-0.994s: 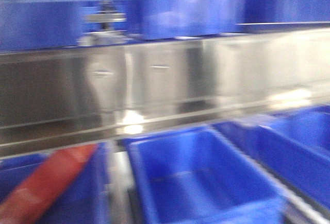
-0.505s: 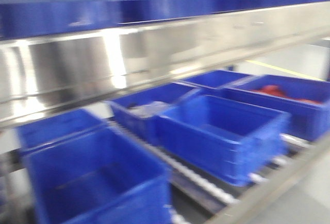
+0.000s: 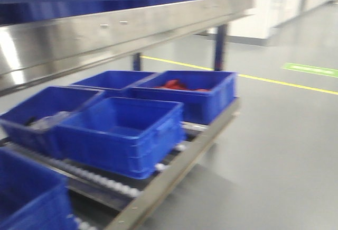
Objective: Move blue bin to conveyor side
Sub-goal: 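Hold the blue bin with both grippers while turning toward the open floor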
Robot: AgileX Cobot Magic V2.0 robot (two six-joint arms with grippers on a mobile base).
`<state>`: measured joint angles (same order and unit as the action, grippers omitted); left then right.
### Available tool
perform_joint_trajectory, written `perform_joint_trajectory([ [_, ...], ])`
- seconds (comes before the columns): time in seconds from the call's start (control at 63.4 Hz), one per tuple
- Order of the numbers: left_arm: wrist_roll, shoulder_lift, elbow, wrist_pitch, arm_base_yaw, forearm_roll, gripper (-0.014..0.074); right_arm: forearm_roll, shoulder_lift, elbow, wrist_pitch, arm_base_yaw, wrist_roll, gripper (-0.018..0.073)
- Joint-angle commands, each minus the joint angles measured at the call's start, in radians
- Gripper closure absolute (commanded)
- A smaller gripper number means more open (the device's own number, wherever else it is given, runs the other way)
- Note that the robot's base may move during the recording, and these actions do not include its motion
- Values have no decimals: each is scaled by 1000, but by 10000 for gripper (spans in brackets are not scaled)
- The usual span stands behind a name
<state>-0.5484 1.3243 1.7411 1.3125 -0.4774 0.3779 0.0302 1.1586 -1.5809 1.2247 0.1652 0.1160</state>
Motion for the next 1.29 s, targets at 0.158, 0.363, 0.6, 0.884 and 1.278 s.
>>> perform_joint_trajectory([
  [0.158,-13,-20,15,-103,-3,-23,615,-45,-19,-10,-107,6,-1,638],
  [0.363,-13,-20,15,-103,-3,-23,615,-45,-19,-10,-107,6,-1,638],
  [0.6,-13,-20,15,-103,-3,-12,615,-45,-19,-10,-107,6,-1,638],
  [0.884,-13,-20,15,-103,-3,-8,615,-45,-19,-10,-107,6,-1,638],
  [1.278,-13,-20,15,-103,-3,-8,615,-45,-19,-10,-107,6,-1,638],
])
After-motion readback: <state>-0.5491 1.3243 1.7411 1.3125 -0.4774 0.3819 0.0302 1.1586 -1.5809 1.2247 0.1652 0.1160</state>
